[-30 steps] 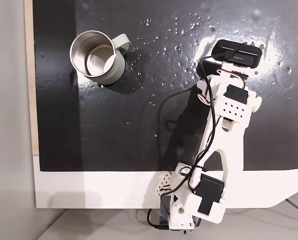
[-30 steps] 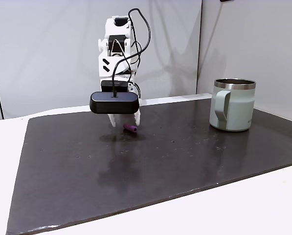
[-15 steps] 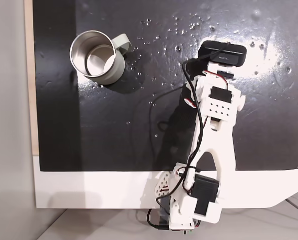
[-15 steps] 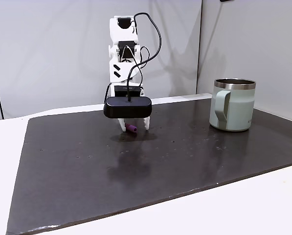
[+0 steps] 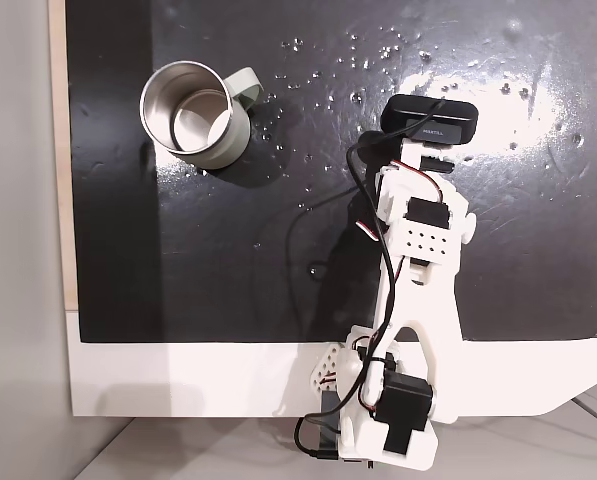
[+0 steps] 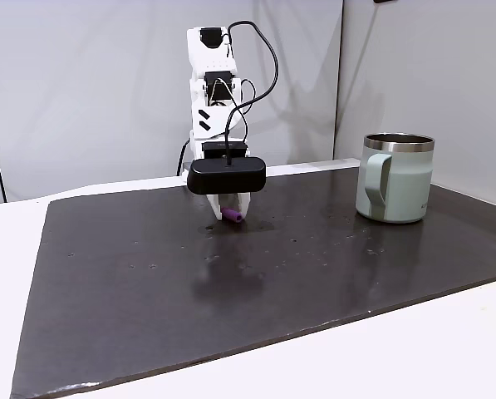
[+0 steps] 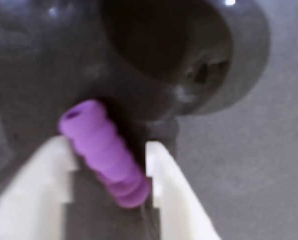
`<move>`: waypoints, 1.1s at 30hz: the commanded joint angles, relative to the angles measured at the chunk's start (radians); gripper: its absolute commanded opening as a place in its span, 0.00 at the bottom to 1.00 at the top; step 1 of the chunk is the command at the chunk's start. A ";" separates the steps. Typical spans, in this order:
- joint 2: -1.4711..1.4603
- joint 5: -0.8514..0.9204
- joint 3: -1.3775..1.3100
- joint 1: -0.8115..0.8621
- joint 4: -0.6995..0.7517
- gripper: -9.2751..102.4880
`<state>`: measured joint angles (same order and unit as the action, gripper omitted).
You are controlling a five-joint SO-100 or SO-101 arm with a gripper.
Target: Grasp a pengrip and put it in the cup.
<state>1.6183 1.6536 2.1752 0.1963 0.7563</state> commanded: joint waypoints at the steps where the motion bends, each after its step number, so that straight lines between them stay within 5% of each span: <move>1: -0.005 0.006 0.009 0.018 -0.009 0.10; 7: 0.011 -0.003 -0.006 0.031 -0.003 0.08; 23: 0.236 -0.167 -0.420 -0.054 0.509 0.08; 33: 0.261 -0.495 -0.650 -0.195 0.525 0.08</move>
<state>1.8300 1.2671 1.6137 0.0506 1.3085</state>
